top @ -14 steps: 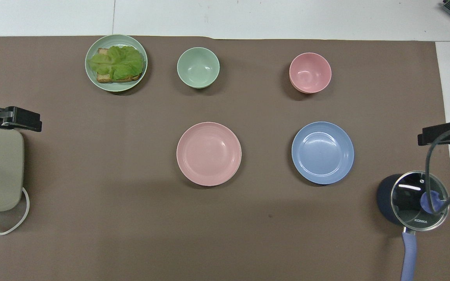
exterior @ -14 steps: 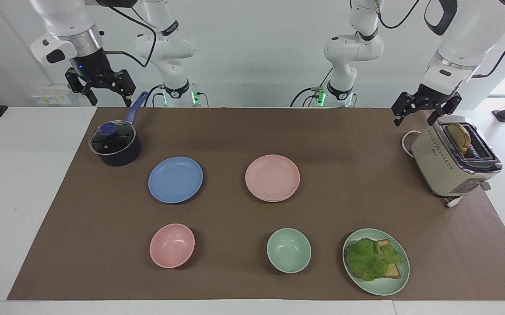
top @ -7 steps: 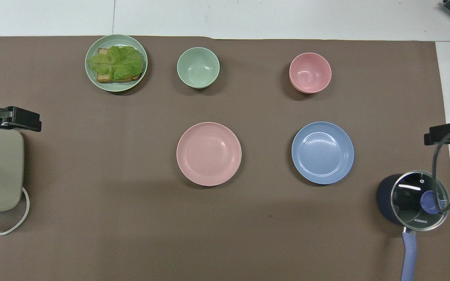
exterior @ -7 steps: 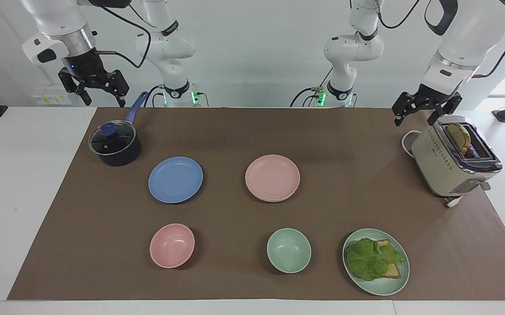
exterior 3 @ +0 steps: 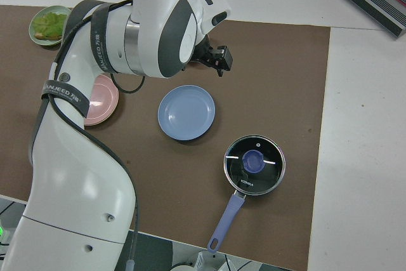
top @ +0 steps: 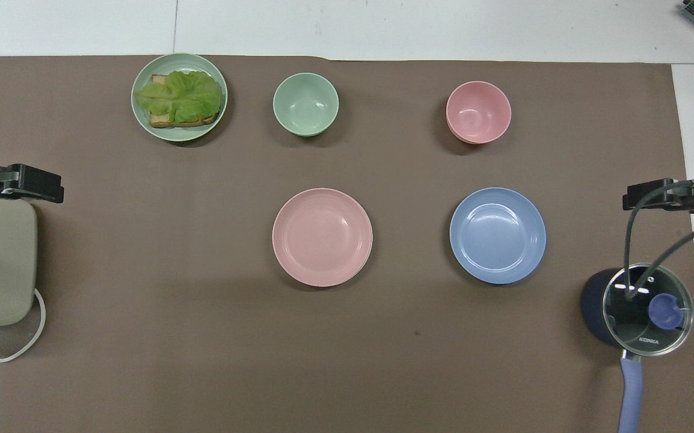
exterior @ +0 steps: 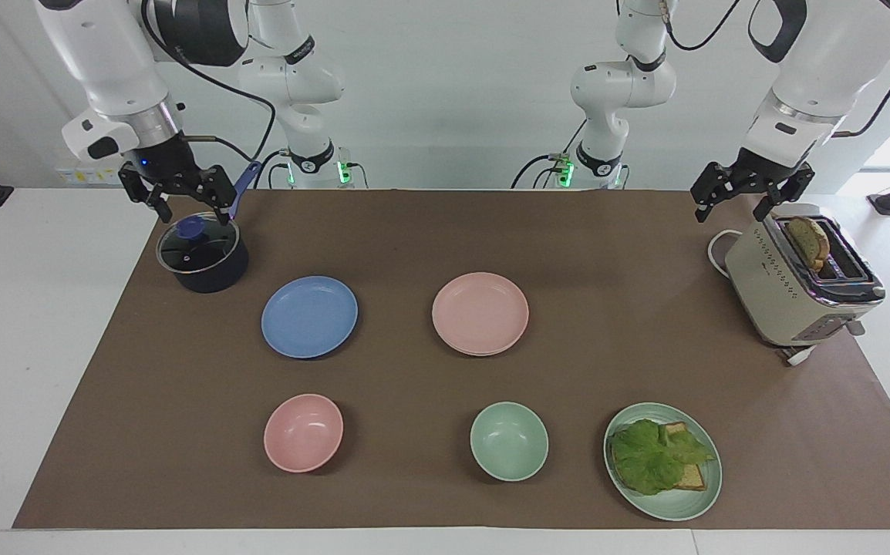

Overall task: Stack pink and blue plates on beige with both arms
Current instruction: 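Reach the right gripper to the blue plate's rim and grasp it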

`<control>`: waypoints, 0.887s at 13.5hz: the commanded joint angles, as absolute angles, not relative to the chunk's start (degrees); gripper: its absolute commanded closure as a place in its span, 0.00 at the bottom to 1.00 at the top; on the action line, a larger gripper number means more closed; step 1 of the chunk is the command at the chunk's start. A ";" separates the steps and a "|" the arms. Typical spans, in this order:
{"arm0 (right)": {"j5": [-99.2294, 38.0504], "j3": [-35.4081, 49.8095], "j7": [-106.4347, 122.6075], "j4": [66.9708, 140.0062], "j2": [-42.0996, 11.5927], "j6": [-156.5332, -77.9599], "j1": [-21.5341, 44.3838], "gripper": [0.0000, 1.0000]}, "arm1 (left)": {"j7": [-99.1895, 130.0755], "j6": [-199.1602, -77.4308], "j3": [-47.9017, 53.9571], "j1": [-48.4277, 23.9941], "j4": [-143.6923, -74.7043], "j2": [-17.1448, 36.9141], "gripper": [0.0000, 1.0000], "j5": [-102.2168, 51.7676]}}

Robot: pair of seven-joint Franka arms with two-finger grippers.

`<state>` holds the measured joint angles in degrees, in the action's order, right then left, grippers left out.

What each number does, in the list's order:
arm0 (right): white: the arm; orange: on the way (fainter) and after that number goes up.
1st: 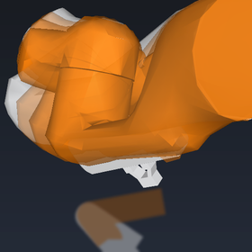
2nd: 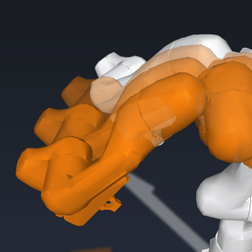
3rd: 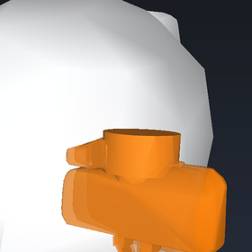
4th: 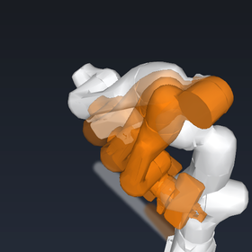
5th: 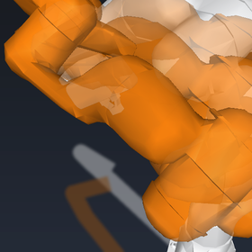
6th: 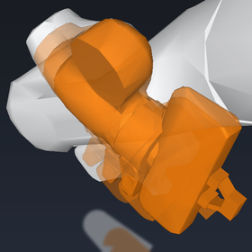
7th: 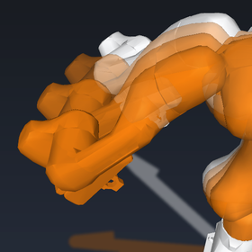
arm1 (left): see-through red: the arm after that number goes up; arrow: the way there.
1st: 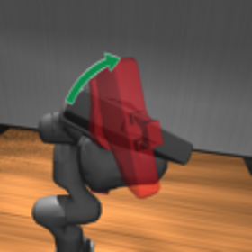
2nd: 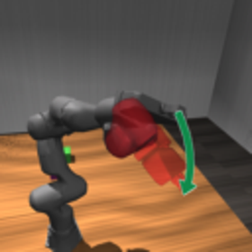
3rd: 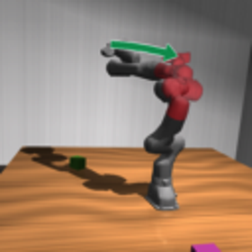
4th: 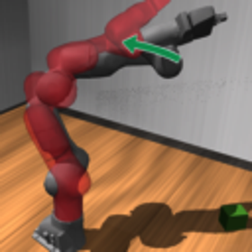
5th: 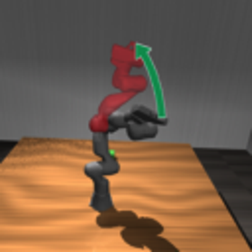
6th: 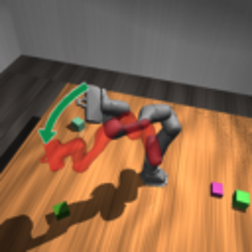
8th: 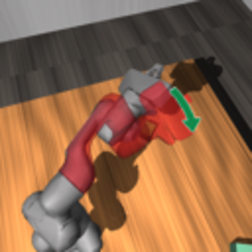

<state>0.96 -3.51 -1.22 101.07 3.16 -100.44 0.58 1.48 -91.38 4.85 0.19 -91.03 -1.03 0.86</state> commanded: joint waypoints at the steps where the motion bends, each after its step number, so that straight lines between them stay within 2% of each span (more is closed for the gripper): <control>1: 0.62 -3.16 0.70 102.92 1.94 -103.00 -0.18 0.00 | 1.49 -90.79 5.19 0.62 -91.14 -1.32 0.00 1.49; 7: -0.78 -3.25 0.70 104.59 -4.82 -108.88 -1.23 0.00 | 1.49 -90.79 5.19 0.70 -91.14 -1.32 0.00 1.49; 12: -0.97 -3.16 0.53 108.72 -7.11 -117.41 -1.14 0.00 | 1.49 -90.79 5.19 0.62 -91.14 -1.32 0.00 1.49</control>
